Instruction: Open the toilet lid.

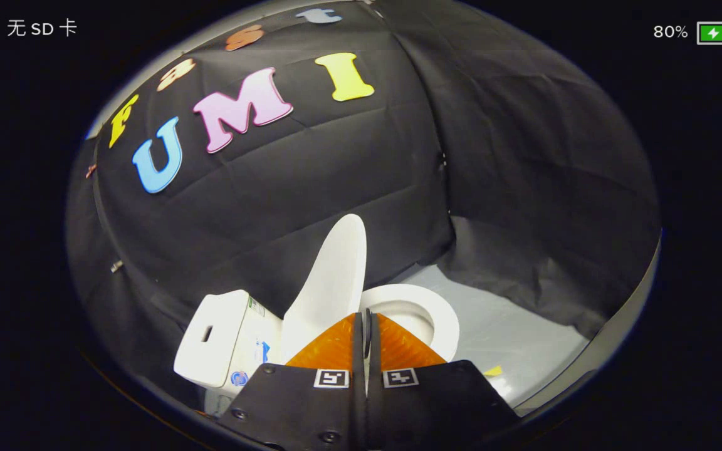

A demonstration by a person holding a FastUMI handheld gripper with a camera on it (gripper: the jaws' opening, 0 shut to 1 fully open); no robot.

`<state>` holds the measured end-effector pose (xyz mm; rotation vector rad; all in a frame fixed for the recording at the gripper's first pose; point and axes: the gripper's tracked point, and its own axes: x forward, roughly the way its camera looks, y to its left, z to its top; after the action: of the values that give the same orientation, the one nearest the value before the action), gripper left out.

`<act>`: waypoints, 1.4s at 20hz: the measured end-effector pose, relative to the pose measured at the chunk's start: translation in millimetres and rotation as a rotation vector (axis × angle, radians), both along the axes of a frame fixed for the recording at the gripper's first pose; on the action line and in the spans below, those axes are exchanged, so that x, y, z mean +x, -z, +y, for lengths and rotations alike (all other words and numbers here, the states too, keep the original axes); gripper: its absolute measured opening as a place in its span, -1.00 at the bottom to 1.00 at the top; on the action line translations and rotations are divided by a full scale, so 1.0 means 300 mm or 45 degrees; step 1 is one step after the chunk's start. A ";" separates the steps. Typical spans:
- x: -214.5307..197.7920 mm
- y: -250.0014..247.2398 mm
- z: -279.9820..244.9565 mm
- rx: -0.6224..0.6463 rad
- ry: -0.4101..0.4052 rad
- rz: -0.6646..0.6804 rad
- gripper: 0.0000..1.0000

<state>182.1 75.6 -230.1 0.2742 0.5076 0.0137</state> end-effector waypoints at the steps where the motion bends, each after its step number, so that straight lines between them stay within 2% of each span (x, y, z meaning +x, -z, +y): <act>1: -0.005 -0.021 0.029 -0.029 -0.003 -0.019 -0.89; 8: -0.027 -0.124 0.192 -0.092 -0.028 -0.108 -0.89; 16: -0.061 -0.233 0.411 -0.207 -0.122 -0.229 -0.89; 28: -0.174 -0.315 0.835 -0.346 -0.367 -0.394 -0.88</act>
<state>129.9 326.0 -135.6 -0.0695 0.2333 0.2623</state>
